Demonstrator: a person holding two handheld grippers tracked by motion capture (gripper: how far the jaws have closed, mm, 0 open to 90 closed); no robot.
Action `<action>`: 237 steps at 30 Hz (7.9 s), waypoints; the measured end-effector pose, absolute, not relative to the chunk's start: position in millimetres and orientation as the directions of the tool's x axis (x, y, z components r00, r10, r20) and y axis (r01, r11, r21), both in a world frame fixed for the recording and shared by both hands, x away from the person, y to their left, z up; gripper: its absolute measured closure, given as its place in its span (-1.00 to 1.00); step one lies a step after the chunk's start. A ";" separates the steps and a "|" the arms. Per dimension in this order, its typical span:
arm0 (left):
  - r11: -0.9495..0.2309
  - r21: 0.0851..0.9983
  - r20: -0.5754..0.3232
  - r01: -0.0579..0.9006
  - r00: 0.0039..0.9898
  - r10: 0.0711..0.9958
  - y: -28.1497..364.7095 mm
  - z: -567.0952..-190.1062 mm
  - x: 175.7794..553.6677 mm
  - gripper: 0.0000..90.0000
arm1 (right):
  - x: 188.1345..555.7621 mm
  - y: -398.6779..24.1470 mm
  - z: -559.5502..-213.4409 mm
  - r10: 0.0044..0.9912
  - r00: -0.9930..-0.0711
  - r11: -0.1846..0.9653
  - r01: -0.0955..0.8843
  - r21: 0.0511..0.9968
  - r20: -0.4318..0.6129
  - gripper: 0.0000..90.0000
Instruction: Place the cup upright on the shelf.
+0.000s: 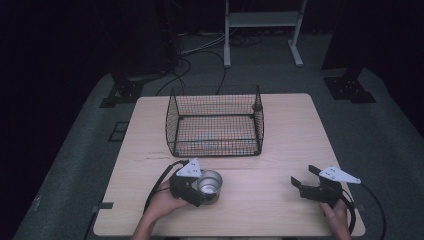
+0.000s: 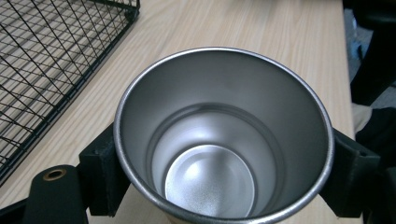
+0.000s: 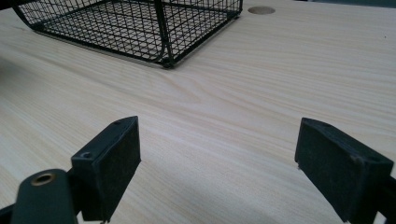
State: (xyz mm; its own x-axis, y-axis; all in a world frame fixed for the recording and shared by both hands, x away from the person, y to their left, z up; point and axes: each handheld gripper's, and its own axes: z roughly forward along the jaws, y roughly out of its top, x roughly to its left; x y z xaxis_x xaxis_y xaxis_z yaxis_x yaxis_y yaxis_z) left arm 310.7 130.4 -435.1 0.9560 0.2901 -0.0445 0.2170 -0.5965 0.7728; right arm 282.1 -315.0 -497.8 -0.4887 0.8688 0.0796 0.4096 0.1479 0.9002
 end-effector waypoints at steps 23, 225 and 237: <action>-0.605 0.772 -0.023 0.193 0.961 0.276 126.4 -399.1 329.2 -0.61 | 282.3 -315.8 -497.8 0.869 -0.487 0.138 0.413 0.900 0.090 -0.70; -0.744 0.518 -0.063 0.422 0.886 0.459 46.5 -418.3 550.5 -0.70 | 281.3 -316.9 -497.9 0.853 -0.514 0.142 0.393 0.908 0.089 -0.70; -0.759 0.513 -0.033 0.400 0.893 0.449 47.7 -413.0 546.5 -0.75 | 281.4 -317.2 -497.9 0.853 -0.514 0.138 0.395 0.908 0.094 -0.70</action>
State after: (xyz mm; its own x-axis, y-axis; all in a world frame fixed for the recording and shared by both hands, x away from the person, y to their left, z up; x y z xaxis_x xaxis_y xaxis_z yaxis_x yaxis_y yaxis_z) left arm 546.5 47.7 -413.0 0.8930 0.4488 -0.0330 0.4004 -0.7591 0.5132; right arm 281.4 -317.2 -497.9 -0.5139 0.8527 0.0943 0.3953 0.1378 0.9081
